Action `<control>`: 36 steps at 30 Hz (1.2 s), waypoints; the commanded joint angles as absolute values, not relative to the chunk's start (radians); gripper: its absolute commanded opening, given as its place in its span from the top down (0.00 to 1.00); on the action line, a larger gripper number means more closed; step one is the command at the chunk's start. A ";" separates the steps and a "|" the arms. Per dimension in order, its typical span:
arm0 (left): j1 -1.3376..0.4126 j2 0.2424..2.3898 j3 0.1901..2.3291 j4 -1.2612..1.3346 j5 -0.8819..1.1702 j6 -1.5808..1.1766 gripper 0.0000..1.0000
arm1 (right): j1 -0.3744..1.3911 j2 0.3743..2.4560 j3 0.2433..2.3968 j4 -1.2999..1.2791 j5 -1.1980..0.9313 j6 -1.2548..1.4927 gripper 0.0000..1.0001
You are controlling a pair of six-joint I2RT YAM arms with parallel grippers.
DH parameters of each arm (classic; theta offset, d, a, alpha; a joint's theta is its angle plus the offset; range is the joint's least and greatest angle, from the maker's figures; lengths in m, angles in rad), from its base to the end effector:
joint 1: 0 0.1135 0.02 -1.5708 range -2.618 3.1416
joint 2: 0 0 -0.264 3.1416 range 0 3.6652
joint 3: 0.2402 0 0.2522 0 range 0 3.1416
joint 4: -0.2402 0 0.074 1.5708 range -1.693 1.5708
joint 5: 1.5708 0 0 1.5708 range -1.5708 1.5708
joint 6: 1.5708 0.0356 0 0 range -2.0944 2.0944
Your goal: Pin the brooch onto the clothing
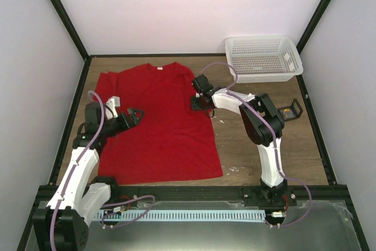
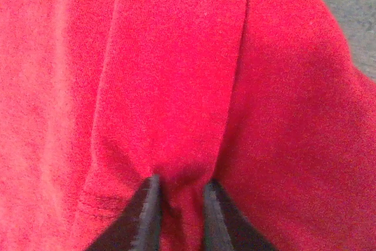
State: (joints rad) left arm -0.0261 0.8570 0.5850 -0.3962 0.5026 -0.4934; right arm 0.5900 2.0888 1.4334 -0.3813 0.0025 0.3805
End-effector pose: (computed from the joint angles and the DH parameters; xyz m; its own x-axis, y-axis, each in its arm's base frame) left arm 0.1813 -0.0219 0.2399 -0.7353 -0.3960 -0.5500 0.0597 0.7705 -0.6346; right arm 0.3634 0.2432 0.1468 -0.8703 -0.1358 -0.4735 -0.2500 0.9500 0.1871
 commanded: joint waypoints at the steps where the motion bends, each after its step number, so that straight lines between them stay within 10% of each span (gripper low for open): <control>1: -0.029 0.848 0.621 -0.400 0.511 -0.482 0.00 | 0.589 2.074 1.466 -0.418 0.042 0.375 0.89; 9: -0.029 0.863 0.627 -0.406 0.502 -0.471 0.00 | 0.588 2.011 1.488 -0.447 0.122 0.325 0.99; 12: -0.029 0.866 0.634 -0.408 0.502 -0.472 0.00 | 0.586 2.011 1.486 -0.446 0.113 0.322 0.78; 36: -0.029 0.841 0.659 -0.439 0.510 -0.472 0.00 | 0.585 2.088 1.473 -0.409 0.030 0.329 0.71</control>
State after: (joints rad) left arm -0.0261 0.8570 0.6216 -0.4301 0.5014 -0.4858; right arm 0.5880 2.0583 1.4506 -0.4171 0.0406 0.3264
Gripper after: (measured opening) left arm 0.997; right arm 0.301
